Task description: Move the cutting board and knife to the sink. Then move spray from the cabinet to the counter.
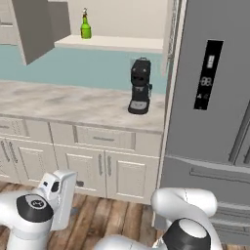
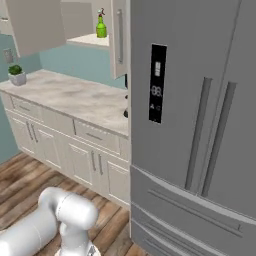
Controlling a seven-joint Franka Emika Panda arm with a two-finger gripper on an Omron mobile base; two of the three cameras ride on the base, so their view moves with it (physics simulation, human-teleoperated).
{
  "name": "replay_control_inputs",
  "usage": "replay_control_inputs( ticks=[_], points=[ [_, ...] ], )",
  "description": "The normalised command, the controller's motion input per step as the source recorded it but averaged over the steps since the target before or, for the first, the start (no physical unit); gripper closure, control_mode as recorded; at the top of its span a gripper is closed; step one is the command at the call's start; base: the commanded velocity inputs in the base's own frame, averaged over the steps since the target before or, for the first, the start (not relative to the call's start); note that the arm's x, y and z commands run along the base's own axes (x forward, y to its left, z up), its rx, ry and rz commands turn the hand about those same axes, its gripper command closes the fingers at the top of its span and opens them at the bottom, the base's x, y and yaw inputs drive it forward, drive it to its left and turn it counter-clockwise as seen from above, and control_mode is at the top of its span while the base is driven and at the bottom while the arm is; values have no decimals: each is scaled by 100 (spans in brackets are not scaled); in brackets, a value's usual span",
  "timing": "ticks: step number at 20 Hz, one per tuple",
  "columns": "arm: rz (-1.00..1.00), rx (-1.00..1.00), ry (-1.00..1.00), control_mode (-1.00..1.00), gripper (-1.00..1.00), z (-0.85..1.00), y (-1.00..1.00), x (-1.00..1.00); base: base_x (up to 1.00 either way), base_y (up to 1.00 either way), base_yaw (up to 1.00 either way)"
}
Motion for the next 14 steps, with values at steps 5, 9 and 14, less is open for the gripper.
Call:
replay_control_inputs(
  ticks=[5, 9, 14],
  points=[
    [0, 0, 0, 100, -100, 0, 0, 0, 56, 58, -36],
    [0, 0, 0, 100, -100, 0, 0, 0, 59, 44, -34],
    [0, 0, 0, 100, -100, 0, 0, 0, 63, 34, -32]
  ],
)
